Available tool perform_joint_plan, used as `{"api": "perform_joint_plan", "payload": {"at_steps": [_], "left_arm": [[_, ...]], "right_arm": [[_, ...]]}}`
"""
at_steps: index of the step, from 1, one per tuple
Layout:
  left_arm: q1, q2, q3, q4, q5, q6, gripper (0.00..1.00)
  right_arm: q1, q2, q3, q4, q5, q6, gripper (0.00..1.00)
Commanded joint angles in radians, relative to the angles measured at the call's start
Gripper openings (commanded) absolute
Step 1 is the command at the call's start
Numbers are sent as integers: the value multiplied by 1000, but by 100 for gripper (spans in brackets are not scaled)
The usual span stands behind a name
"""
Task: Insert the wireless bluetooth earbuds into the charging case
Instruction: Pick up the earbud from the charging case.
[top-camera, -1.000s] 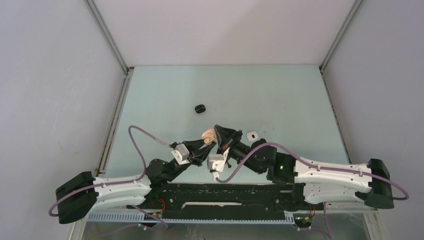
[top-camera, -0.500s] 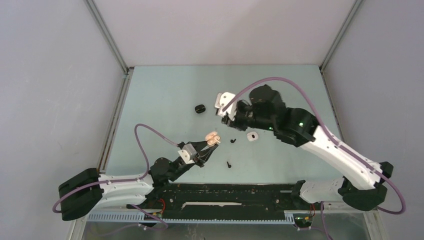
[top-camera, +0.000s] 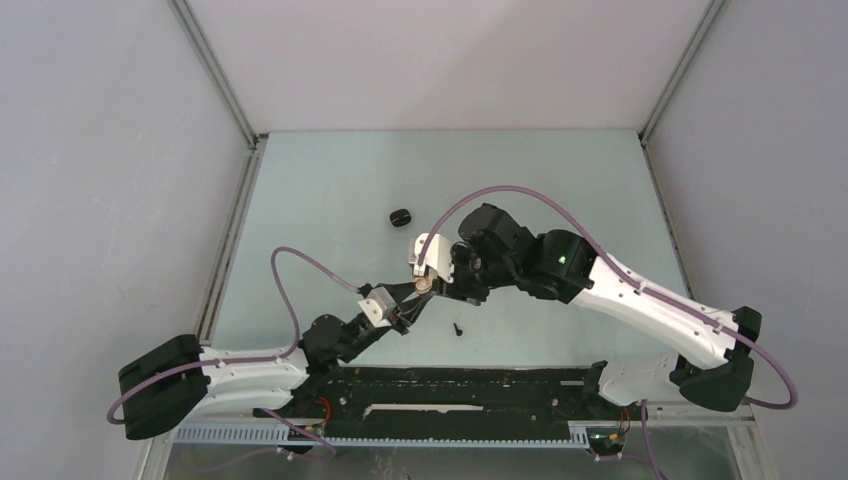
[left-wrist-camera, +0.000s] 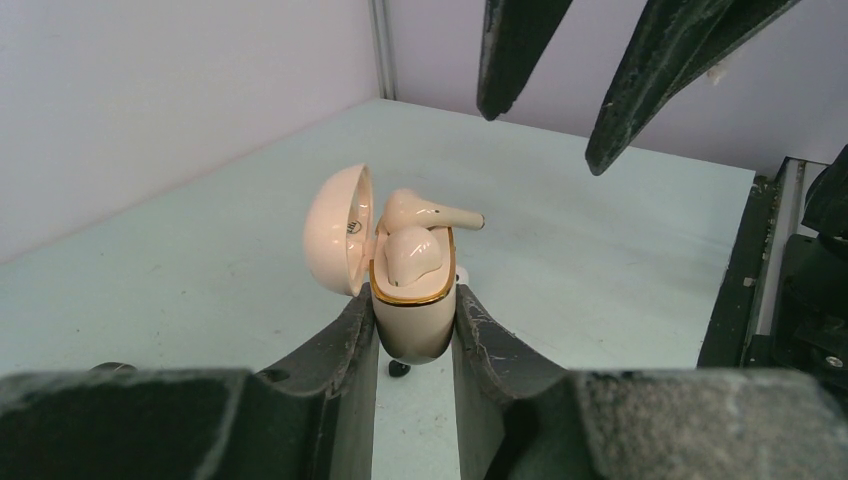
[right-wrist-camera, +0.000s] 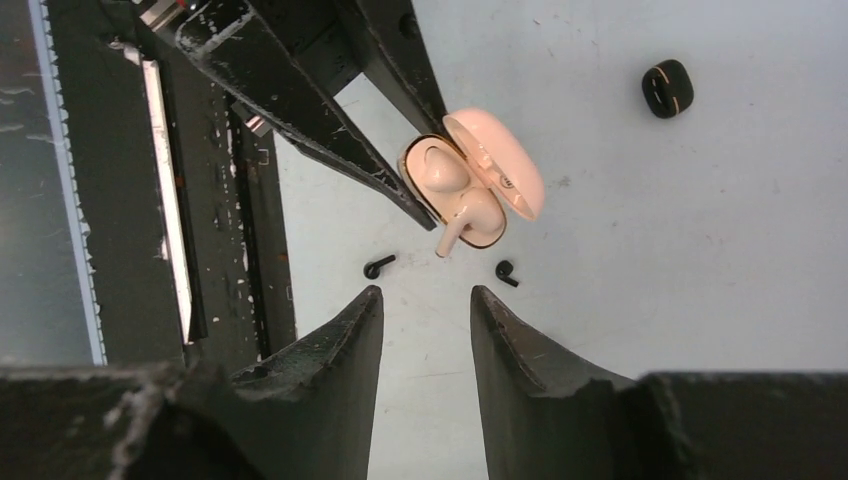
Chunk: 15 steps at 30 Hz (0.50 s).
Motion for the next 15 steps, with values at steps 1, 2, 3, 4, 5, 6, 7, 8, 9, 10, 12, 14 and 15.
{"api": "perform_joint_plan", "payload": {"at_steps": [1, 2, 3, 4, 5, 6, 7, 8, 9, 10, 12, 14, 15], "left_arm": [[-5, -15, 34, 15, 6, 23, 0], [-5, -19, 34, 15, 10, 23, 0], [-5, -21, 34, 12, 13, 22, 0], [-5, -24, 34, 12, 16, 22, 0], [-5, -26, 34, 10, 18, 21, 0], [-6, -26, 34, 10, 22, 21, 0], [-6, -28, 33, 9, 25, 20, 0], [-7, -29, 35, 8, 28, 20, 0], [-7, -30, 36, 7, 31, 20, 0], [-7, -32, 36, 5, 33, 20, 0], [-7, -37, 34, 1, 41, 20, 0], [-8, -44, 34, -1, 53, 24, 0], [-8, -46, 34, -2, 57, 25, 0]], "right_arm": [[5, 13, 4, 54, 32, 5, 41], [7, 19, 8, 55, 31, 4, 41], [9, 24, 11, 58, 30, 4, 41], [10, 30, 13, 61, 27, 5, 41], [12, 35, 16, 62, 22, 6, 40], [14, 41, 18, 64, 17, 5, 40], [17, 47, 20, 65, 13, 5, 40], [20, 54, 22, 68, 12, 6, 39], [23, 59, 24, 72, 11, 8, 39], [25, 65, 27, 75, 11, 10, 40], [25, 73, 34, 77, 13, 10, 40], [25, 77, 37, 83, 23, 10, 40], [26, 79, 37, 85, 27, 9, 40]]}}
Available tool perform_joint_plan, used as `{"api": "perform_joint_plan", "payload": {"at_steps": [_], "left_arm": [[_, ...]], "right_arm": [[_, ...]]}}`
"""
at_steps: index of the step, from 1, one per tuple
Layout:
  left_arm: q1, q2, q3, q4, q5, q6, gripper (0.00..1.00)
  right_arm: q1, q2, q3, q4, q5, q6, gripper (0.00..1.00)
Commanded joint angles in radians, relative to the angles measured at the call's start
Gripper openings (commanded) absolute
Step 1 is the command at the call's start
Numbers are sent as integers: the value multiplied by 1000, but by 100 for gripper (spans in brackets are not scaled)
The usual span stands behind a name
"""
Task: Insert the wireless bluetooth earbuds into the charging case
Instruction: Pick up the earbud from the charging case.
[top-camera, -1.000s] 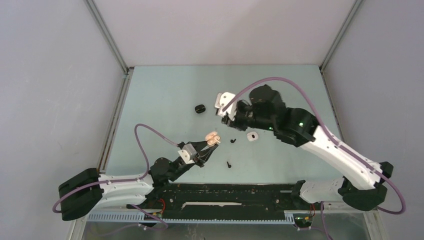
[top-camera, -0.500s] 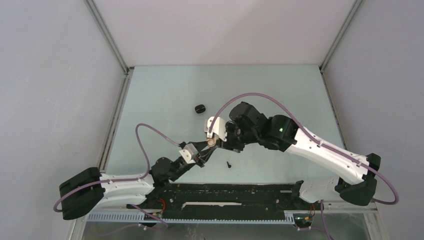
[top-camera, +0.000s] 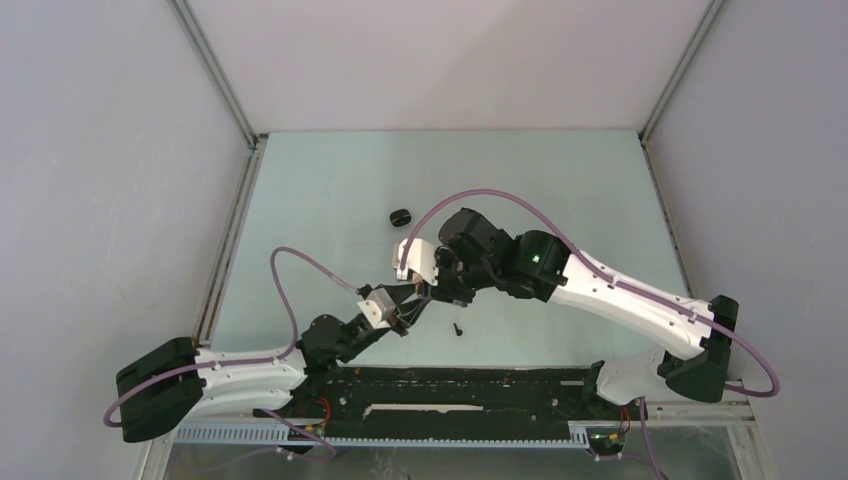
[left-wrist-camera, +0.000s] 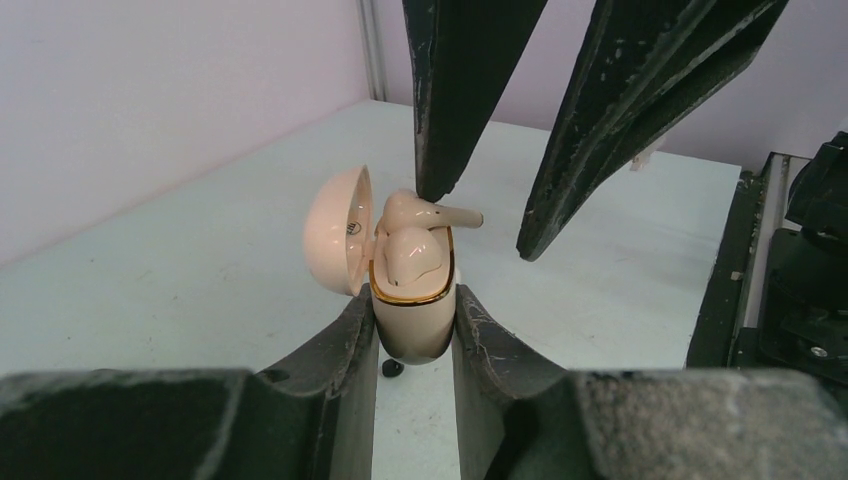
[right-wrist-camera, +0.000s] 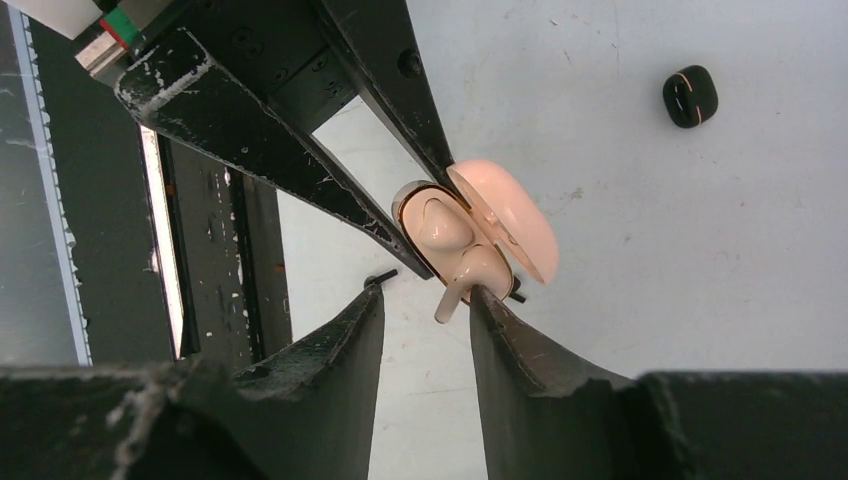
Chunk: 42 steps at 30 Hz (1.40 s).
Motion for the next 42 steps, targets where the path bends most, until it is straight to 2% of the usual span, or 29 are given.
{"api": "perform_joint_plan", "payload": {"at_steps": [1, 10, 17, 24, 35, 38, 42], "left_arm": [[-9, -24, 34, 22, 33, 27, 0], [-20, -21, 36, 19, 71, 43, 0], [-23, -14, 40, 15, 78, 47, 0], [-24, -15, 36, 25, 78, 40, 0], [-24, -25, 27, 41, 72, 39, 0], [-24, -26, 26, 41, 74, 42, 0], [-24, -27, 25, 40, 72, 41, 0]], "right_arm": [[7, 6, 37, 41, 12, 8, 40], [-3, 12, 28, 59, 35, 3, 39], [-11, 5, 11, 49, 25, -15, 29], [-12, -5, -7, 31, 2, -23, 26], [-8, -3, -11, -43, -127, -57, 26], [-5, 0, -12, -64, -138, -76, 31], [-6, 4, -12, -84, -133, -110, 31]]}}
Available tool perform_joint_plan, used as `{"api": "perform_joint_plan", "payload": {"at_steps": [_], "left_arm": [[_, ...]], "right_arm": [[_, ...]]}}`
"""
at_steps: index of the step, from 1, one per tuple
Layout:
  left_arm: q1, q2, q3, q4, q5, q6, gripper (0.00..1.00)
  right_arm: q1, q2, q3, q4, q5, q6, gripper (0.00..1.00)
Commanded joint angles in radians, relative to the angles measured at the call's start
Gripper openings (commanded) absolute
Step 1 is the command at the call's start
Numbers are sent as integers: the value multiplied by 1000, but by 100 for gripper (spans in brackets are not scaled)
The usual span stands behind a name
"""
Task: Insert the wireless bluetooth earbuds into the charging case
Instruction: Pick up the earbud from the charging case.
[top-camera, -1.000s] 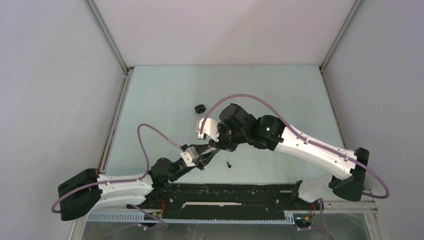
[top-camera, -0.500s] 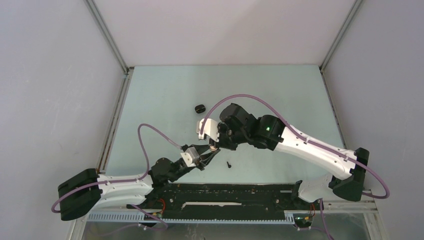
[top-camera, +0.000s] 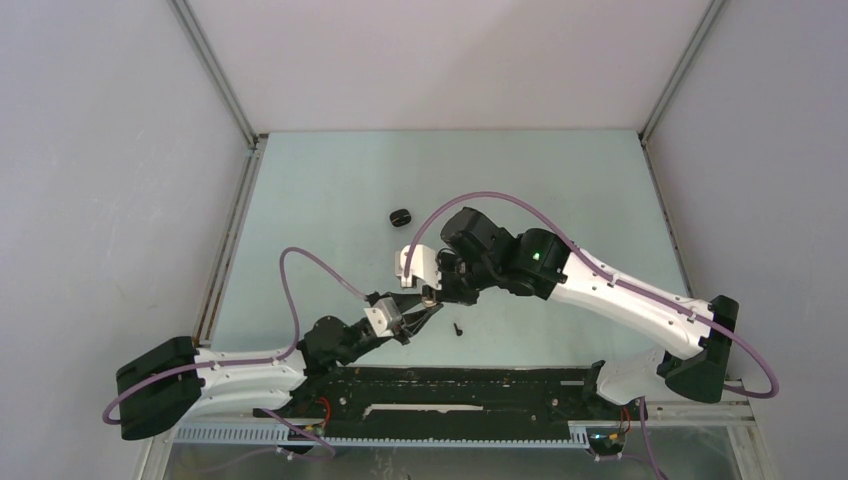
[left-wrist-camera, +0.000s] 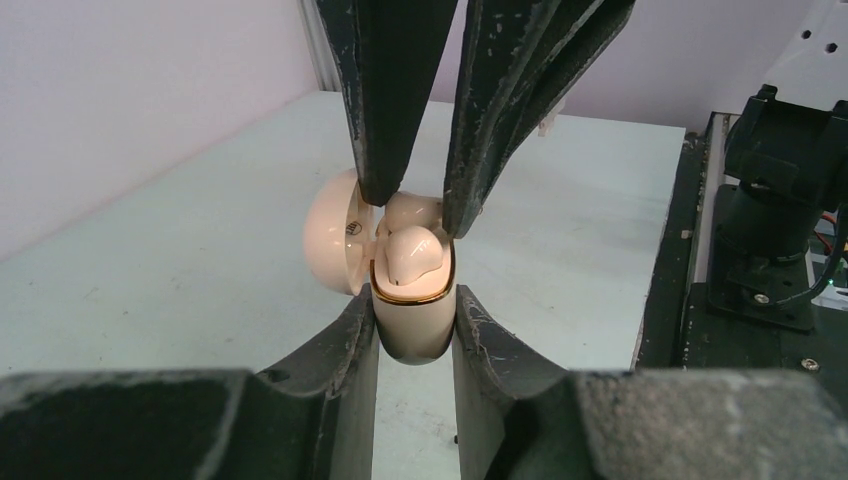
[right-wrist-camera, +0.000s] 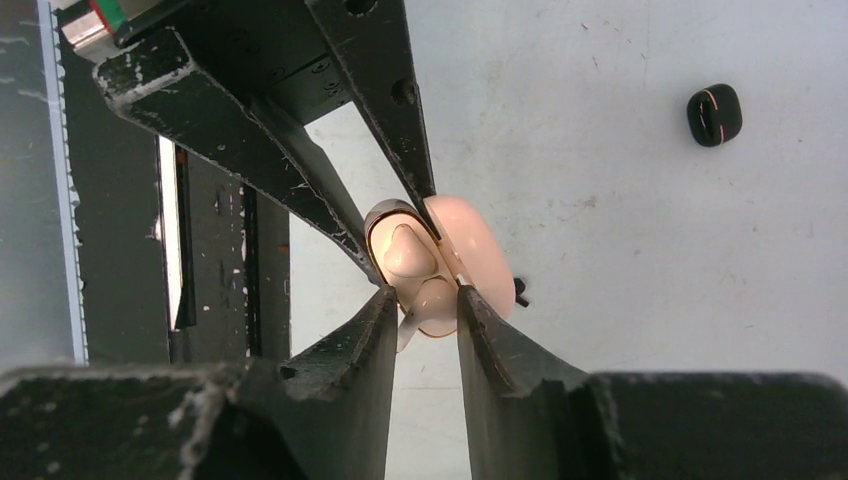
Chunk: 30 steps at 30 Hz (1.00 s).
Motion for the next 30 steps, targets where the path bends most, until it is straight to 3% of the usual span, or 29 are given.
{"api": "perform_joint_plan", "payload": {"at_steps": [1, 10, 30], "left_arm": [[-2, -18, 25, 88, -8, 24, 0], [-2, -19, 24, 88, -10, 24, 0], [-2, 3, 33, 80, -17, 18, 0]], "right_arm": [[8, 0, -4, -62, -57, -47, 31], [11, 1, -6, -83, -16, -129, 35], [26, -85, 1, -64, 31, -176, 4]]}}
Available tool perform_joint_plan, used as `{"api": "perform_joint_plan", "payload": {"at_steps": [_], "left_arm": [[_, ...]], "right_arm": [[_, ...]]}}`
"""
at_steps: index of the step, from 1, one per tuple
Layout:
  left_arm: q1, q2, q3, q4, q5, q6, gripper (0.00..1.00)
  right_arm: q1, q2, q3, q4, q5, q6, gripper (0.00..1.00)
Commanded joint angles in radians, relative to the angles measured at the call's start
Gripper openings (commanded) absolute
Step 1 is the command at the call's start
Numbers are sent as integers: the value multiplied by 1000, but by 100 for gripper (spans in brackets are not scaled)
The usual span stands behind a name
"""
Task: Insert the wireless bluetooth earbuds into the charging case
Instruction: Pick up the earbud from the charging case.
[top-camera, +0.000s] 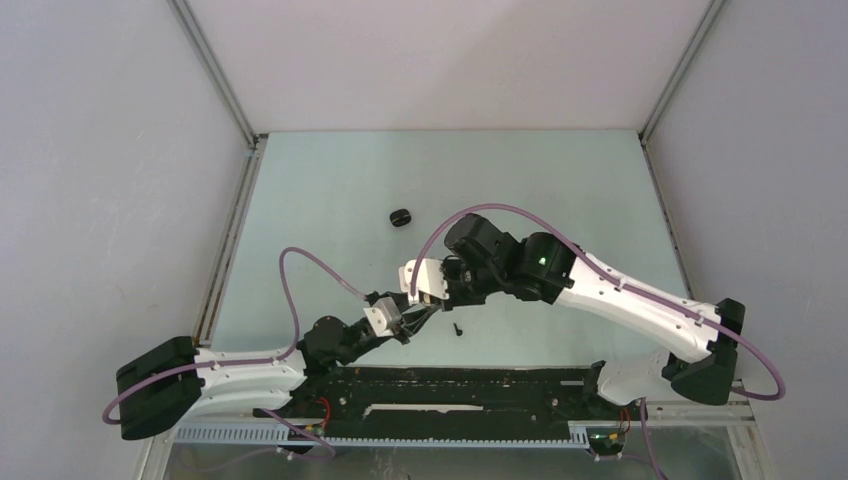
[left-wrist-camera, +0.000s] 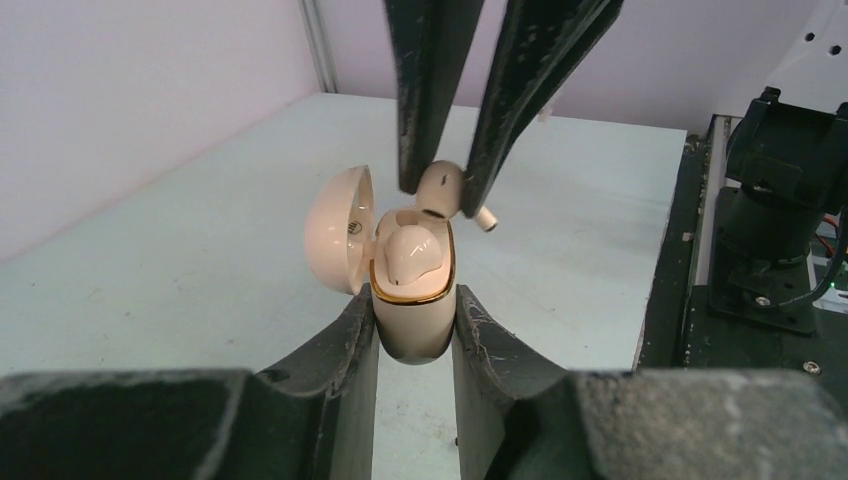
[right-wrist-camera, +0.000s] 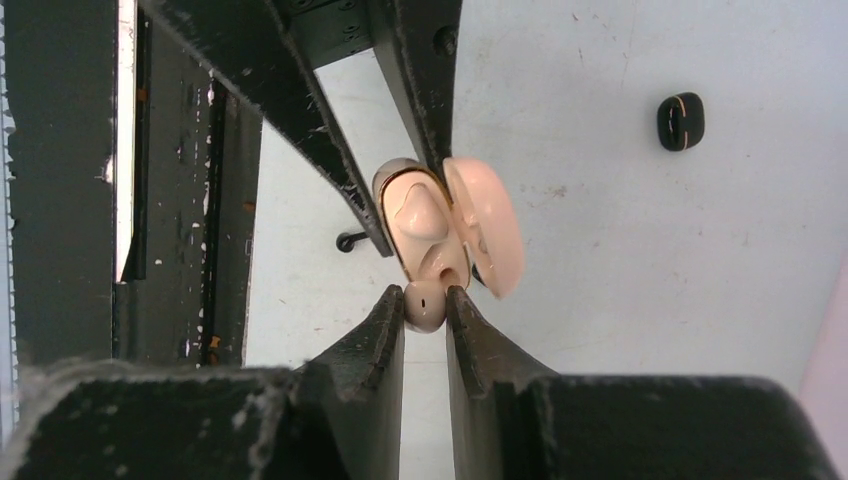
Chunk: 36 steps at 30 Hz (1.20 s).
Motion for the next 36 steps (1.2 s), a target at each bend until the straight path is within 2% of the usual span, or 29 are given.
{"api": "perform_joint_plan", "payload": {"at_steps": [1, 8, 10, 20, 29, 36], "left_arm": [[1, 4, 34, 85, -14, 15, 0], [1, 23, 38, 93, 2, 5, 0], [0, 29, 38, 99, 8, 2, 0], [1, 45, 33, 139, 67, -19, 0], [1, 47, 34, 148, 136, -26, 0], [1, 45, 28, 163, 164, -28, 0]], "right_arm": [[8, -81, 18, -24, -23, -28, 2], [11, -181, -21, 66, -29, -51, 0], [17, -225, -75, 155, -17, -78, 0], [136, -507, -467, 646, 23, -412, 0], [155, -534, -564, 694, 2, -531, 0], [121, -531, -576, 695, -21, -528, 0]]}}
